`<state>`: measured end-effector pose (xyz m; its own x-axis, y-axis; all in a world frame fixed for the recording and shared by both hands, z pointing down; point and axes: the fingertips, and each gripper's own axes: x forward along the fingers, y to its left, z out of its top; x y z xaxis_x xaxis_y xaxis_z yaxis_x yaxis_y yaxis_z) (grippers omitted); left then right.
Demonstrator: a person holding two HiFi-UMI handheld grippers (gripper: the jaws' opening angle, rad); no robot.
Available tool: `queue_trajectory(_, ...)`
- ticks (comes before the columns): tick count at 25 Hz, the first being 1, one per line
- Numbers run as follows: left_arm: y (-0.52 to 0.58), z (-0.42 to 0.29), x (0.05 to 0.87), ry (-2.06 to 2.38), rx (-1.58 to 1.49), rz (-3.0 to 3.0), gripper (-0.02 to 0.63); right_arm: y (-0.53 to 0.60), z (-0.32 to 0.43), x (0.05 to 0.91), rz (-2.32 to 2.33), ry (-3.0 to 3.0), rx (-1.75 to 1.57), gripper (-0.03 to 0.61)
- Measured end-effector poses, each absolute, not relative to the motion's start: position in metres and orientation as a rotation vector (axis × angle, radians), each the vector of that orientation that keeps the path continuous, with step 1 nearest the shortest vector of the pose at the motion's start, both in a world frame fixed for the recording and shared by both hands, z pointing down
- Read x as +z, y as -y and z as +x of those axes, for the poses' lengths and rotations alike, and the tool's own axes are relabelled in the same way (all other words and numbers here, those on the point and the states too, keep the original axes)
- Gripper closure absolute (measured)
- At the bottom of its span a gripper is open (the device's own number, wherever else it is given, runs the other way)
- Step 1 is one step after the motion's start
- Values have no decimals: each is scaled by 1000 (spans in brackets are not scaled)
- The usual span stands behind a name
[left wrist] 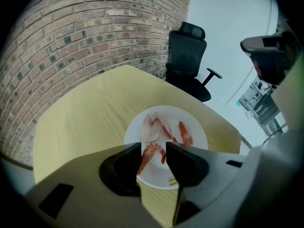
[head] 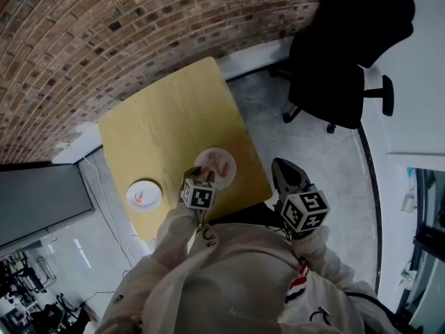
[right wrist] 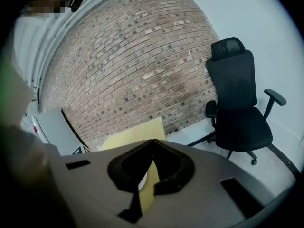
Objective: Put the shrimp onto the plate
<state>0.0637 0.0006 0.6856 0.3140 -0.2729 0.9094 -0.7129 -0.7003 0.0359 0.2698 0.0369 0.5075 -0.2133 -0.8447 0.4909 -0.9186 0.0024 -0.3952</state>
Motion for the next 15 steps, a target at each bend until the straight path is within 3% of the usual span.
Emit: queue_trajectory(15, -2, 66, 687, 873, 1341, 2155, 448, -35, 269, 508, 1873, 2150, 1000, 554)
